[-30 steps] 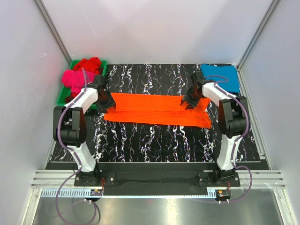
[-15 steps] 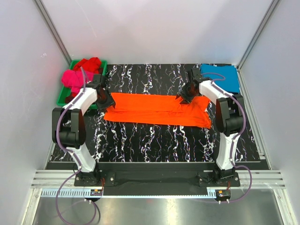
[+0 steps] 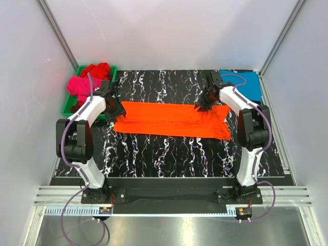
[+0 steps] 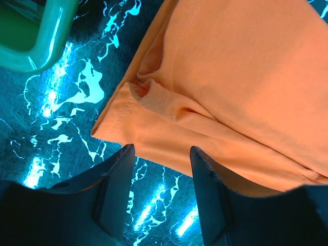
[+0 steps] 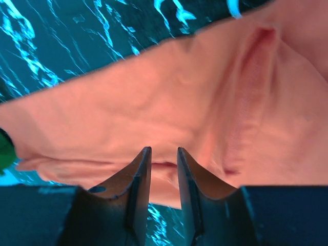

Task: Fold and stack the t-shirts
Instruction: Fold the tshirt

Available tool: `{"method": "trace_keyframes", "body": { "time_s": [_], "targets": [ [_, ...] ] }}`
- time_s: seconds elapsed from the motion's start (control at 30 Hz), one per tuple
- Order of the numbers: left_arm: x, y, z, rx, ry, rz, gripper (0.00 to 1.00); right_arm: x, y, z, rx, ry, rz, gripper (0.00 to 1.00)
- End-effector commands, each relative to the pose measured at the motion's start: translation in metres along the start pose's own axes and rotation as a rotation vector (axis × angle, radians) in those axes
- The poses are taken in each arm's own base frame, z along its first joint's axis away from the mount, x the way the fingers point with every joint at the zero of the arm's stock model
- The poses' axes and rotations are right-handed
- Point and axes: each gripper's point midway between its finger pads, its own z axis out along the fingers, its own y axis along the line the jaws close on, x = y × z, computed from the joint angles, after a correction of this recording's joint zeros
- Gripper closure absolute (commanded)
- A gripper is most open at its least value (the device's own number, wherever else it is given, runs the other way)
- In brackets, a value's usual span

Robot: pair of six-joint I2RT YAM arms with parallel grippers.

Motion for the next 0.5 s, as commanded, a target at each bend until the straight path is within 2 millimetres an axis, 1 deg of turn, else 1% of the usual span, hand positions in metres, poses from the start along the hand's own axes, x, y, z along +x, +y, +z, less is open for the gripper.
{"method": "trace_keyframes", "body": {
  "time_s": [0.0, 0.03, 0.07, 0.1, 0.13, 0.2, 0.23, 0.33, 0.47],
  "targets": [
    [-0.016, -0.016, -0.023, 0.088, -0.068, 0.020, 0.48, 0.011, -0.006, -0.042, -0.005, -0.026, -0.123, 0.67],
    [-0.014, -0.016, -0.025, 0.097, -0.070, 0.017, 0.48, 0.010, -0.004, -0.044, -0.041, -0.038, -0.131, 0.66],
    [-0.014, -0.019, -0.025, 0.117, -0.071, 0.018, 0.48, 0.020, -0.012, -0.046, -0.049, -0.023, -0.128, 0.66],
    [-0.013, -0.021, -0.026, 0.128, -0.071, 0.019, 0.47, 0.024, -0.013, -0.048, -0.061, -0.016, -0.128, 0.65],
    [-0.011, -0.021, -0.027, 0.136, -0.069, 0.020, 0.47, 0.024, -0.016, -0.047, -0.063, -0.021, -0.129, 0.64],
    [-0.009, -0.021, -0.027, 0.138, -0.061, 0.021, 0.47, 0.032, -0.026, -0.042, -0.046, -0.006, -0.131, 0.61],
    [-0.007, -0.018, -0.026, 0.127, -0.058, 0.022, 0.47, 0.035, -0.029, -0.037, -0.043, 0.001, -0.132, 0.60],
    [-0.006, -0.012, -0.024, 0.094, -0.054, 0.028, 0.47, 0.033, -0.031, -0.029, -0.047, -0.007, -0.130, 0.58],
    [-0.005, -0.009, -0.021, 0.077, -0.041, 0.038, 0.47, 0.030, -0.033, -0.015, -0.030, -0.004, -0.116, 0.58]
  ]
}}
